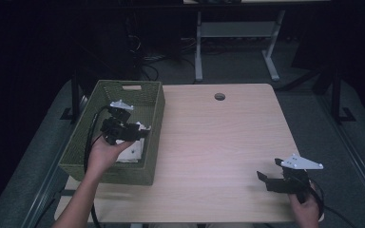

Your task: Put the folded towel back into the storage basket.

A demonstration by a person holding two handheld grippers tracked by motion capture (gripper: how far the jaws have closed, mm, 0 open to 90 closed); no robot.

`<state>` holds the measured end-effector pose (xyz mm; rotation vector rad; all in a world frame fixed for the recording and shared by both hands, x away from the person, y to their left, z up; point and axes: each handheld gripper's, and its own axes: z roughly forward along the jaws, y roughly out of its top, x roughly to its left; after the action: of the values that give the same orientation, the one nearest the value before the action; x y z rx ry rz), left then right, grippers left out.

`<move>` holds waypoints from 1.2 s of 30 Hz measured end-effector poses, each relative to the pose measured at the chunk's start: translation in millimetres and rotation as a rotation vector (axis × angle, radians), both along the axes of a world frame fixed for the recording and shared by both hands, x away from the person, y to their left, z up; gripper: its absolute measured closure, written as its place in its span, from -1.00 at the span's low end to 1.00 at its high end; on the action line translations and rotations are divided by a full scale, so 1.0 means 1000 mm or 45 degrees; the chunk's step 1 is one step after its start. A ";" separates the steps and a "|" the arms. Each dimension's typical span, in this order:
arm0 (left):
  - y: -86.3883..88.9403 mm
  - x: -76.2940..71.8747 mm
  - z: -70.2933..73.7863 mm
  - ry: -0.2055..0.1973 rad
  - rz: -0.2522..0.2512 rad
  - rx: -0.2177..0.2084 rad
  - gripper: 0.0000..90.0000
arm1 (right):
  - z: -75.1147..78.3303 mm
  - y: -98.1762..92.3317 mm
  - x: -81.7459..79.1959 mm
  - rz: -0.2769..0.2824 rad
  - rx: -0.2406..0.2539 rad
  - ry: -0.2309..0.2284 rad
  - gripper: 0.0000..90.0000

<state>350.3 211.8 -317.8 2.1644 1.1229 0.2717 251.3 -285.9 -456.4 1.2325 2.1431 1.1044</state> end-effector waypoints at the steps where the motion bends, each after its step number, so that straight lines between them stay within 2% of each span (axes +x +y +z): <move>1: -0.002 0.000 0.000 -0.001 -0.005 0.004 0.11 | 0.000 0.000 0.000 0.000 0.000 0.000 -0.69; 12: -0.023 -0.003 -0.003 -0.012 -0.061 0.011 0.09 | -0.001 0.001 0.000 -0.004 0.007 0.006 -0.69; 25: -0.046 -0.007 -0.008 -0.025 -0.114 -0.033 0.08 | 0.000 0.000 0.000 -0.011 0.012 0.003 -0.69; 36: -0.068 -0.011 -0.013 -0.027 -0.165 -0.044 0.07 | 0.000 -0.002 0.000 -0.013 0.020 0.000 -0.69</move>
<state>339.4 143.5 -330.6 2.1877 0.9640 0.2157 251.0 -287.7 -456.3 1.2492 2.1300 1.1186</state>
